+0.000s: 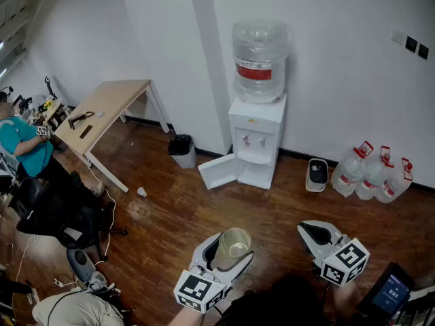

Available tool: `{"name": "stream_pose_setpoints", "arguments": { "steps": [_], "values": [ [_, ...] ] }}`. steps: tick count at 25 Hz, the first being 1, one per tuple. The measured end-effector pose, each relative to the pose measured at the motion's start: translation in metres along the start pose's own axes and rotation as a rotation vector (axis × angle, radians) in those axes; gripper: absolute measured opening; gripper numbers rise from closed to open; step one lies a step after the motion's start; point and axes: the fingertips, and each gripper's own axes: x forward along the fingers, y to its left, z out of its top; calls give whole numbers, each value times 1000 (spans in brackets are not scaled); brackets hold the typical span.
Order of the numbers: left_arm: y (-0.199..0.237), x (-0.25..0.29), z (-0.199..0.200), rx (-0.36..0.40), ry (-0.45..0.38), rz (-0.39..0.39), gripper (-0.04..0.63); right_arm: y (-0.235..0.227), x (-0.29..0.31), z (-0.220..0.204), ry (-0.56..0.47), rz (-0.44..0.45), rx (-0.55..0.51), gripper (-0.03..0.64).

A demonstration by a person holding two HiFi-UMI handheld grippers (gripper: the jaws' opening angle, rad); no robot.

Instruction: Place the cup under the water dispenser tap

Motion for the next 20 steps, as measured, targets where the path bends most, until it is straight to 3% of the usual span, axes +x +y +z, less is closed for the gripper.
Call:
{"name": "stream_pose_setpoints", "arguments": {
  "steps": [10, 16, 20],
  "values": [
    [67, 70, 5, 1, 7, -5, 364, -64, 67, 5, 15, 4, 29, 0],
    [100, 128, 29, 31, 33, -3, 364, -119, 113, 35, -7, 55, 39, 1],
    [125, 179, 38, 4, 41, -13, 364, -162, 140, 51, -16, 71, 36, 1]
  ]
}}
